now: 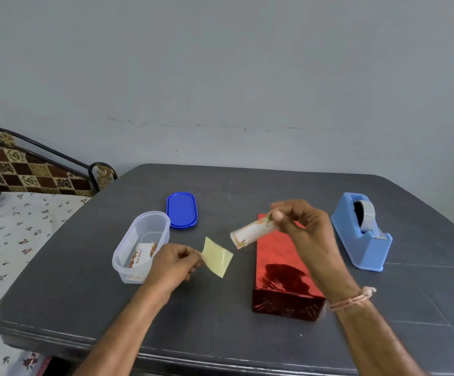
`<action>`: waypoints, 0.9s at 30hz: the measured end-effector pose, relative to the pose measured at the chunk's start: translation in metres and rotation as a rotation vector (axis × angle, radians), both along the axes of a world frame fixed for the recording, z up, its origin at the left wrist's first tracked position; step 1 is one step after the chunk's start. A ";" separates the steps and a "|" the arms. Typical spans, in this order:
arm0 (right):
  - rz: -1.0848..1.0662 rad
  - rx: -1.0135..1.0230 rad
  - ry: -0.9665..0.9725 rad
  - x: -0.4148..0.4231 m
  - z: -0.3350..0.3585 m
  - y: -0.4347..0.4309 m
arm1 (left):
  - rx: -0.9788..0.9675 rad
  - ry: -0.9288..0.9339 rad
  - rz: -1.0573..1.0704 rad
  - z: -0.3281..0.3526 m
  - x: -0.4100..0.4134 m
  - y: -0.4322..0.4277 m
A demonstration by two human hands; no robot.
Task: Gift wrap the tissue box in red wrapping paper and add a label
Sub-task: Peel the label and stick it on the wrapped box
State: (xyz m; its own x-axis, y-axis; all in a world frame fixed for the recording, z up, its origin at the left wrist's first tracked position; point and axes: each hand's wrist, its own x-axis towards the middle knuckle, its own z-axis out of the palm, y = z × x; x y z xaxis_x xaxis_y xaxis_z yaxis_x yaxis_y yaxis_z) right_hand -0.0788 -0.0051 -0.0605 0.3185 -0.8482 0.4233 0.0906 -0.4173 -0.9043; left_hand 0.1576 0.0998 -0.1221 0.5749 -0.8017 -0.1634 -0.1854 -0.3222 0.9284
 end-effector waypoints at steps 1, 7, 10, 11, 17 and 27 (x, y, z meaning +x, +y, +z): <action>-0.037 0.002 -0.003 -0.006 0.000 -0.005 | 0.032 -0.158 0.009 -0.006 0.003 -0.004; -0.099 0.011 0.118 -0.020 -0.005 -0.016 | 0.068 -0.540 0.017 -0.018 0.000 -0.020; -0.065 0.005 0.197 -0.014 -0.007 -0.014 | 0.050 -0.542 0.020 -0.019 -0.003 -0.023; -0.054 0.005 0.222 -0.011 -0.007 -0.014 | 0.061 -0.534 0.009 -0.019 -0.003 -0.024; 0.019 -0.011 0.305 -0.003 0.001 -0.016 | -0.184 -0.619 0.029 0.005 -0.017 -0.019; 0.110 -0.317 0.456 0.000 0.036 -0.024 | -0.448 -0.307 -0.416 0.090 -0.061 -0.047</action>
State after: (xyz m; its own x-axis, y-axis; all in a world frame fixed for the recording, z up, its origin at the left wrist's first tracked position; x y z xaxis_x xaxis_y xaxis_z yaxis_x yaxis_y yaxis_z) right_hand -0.0790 -0.0290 -0.0241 0.6079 -0.6535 0.4509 -0.2213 -0.6848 -0.6943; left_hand 0.0966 0.0528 -0.0320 0.1716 -0.9183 0.3567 -0.4871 0.2356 0.8410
